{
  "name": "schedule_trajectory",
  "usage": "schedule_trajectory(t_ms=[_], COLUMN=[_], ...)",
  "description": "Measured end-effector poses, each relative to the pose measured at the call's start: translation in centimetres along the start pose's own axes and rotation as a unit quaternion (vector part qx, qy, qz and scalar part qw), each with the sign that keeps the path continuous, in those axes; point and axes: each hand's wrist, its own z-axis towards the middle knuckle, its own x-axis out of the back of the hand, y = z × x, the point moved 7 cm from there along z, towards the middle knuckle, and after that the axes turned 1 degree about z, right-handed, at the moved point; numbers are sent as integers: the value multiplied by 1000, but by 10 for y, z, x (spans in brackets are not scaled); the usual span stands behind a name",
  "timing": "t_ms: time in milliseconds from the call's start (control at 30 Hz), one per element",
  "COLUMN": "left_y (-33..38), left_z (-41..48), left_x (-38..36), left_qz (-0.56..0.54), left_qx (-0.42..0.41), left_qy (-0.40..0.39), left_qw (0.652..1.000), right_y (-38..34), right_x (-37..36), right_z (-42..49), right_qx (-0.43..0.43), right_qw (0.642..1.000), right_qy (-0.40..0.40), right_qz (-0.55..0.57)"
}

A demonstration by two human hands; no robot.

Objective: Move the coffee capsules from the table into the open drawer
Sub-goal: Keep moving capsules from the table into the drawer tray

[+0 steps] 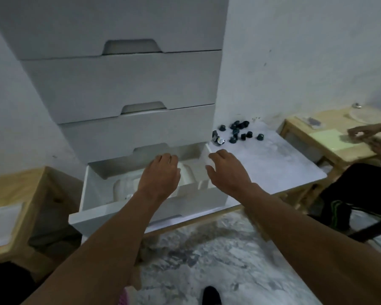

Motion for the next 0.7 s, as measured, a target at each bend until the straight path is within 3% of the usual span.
schedule_trajectory(t_ms=[333,700], left_y=[136,277], left_z=[69,187], left_x=[-11,-73], left_qz=[-41,-72], left_qx=[-104,-58], left_qy=[32,24], left_qw=[993,995], right_y=[132,315], right_x=[48,79], right_z=[-25,4], right_qx=[-76,-69], right_qw=[997,997], right_qy=[25,-10], right_qz=[-7,-25])
